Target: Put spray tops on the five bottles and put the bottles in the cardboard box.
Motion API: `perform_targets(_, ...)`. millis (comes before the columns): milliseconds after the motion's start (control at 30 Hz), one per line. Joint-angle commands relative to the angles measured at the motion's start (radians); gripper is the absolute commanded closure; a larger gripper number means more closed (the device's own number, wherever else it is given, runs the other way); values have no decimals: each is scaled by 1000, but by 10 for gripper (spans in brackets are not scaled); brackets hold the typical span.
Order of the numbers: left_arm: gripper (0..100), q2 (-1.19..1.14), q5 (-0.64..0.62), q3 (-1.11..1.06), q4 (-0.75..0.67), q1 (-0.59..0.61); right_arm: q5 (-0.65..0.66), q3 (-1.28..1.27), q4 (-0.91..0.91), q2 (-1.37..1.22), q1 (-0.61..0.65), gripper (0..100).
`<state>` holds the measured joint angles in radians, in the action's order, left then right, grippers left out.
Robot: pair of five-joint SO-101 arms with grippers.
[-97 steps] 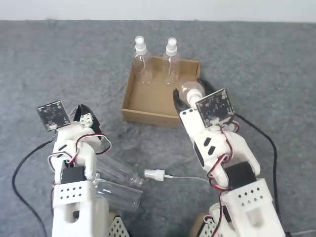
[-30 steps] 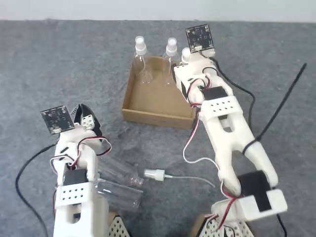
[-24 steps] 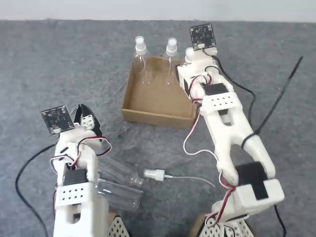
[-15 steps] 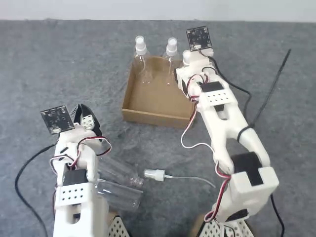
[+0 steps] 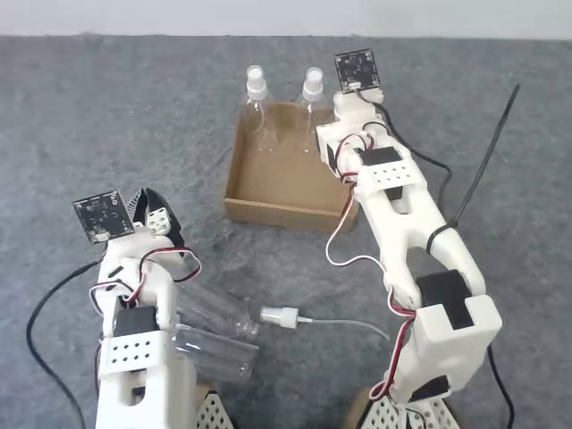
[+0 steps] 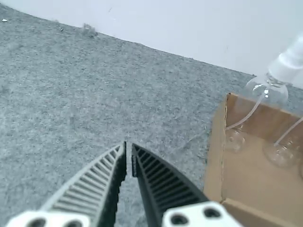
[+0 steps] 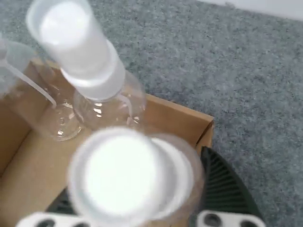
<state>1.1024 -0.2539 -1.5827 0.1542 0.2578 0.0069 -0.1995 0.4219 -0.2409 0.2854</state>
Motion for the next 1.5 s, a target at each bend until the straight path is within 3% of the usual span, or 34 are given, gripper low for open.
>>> perform_targets(0, 984, 23, 11, 13, -35, -2, -2, 64, -18, 22, -15, 806)
perform_targets(300, 984, 23, 11, 13, -35, -2, 0, 64, -15, 27, -13, 694)
perform_targets(767, 984, 23, 11, 13, -35, -2, 2, 71, 22, 36, 28, 694)
perform_targets(1467, 984, 23, 11, 13, -35, -2, 0, 66, 239, 200, 73, 694)
